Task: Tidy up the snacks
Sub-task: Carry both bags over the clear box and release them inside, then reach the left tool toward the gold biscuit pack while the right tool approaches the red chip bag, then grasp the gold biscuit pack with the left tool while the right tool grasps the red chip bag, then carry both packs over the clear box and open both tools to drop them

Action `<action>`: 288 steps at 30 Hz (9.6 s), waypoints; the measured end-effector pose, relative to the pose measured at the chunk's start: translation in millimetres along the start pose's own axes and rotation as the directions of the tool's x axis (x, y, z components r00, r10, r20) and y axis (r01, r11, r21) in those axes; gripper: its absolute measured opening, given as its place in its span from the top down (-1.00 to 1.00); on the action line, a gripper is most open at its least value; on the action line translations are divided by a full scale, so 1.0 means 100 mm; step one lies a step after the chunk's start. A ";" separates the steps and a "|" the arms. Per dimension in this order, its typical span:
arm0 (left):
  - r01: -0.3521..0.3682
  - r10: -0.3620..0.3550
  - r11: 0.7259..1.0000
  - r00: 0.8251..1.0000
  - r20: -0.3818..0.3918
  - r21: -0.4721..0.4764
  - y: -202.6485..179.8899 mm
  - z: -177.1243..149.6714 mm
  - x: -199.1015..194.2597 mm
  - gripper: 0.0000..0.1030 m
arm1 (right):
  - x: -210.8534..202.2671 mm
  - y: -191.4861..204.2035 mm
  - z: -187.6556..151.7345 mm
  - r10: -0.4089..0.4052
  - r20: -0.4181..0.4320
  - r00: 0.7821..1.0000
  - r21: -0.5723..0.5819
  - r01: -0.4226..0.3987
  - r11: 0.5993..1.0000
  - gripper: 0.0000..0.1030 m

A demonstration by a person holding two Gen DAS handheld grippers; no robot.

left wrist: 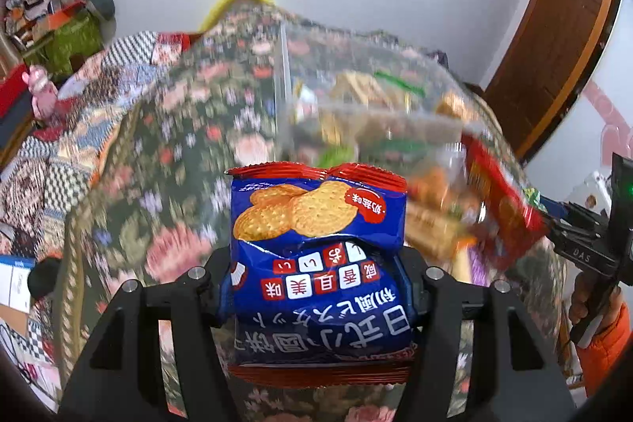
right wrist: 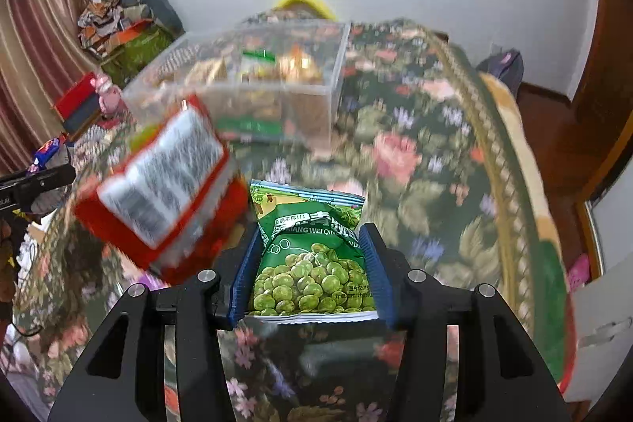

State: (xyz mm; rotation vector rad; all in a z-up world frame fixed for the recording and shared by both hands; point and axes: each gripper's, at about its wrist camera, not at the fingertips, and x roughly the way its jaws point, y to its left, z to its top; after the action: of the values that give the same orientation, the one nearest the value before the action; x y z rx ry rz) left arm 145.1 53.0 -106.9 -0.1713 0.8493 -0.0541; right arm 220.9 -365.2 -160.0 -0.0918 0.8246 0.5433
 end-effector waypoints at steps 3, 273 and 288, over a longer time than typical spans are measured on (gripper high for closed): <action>0.000 0.000 1.000 0.999 0.039 -0.001 0.00 0.22 -0.02 -0.19 | -0.07 0.03 0.16 -0.003 0.043 0.999 -0.018 0.004 1.000 0.09; -0.044 0.038 0.997 0.995 0.094 0.070 -0.29 1.23 0.54 0.30 | 0.31 0.42 1.20 0.028 0.153 0.988 -0.084 -0.015 0.996 -0.27; -0.026 0.025 0.998 1.000 0.014 0.063 -0.26 1.54 1.21 0.29 | 0.86 0.50 1.37 -0.024 0.032 0.999 -0.128 0.028 0.991 -0.29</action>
State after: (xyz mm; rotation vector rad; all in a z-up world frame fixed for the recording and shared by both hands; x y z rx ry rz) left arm 341.0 33.5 -92.5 -0.1011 0.8357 -0.0562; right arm 336.2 -247.2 -121.6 -0.2117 0.7579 0.5712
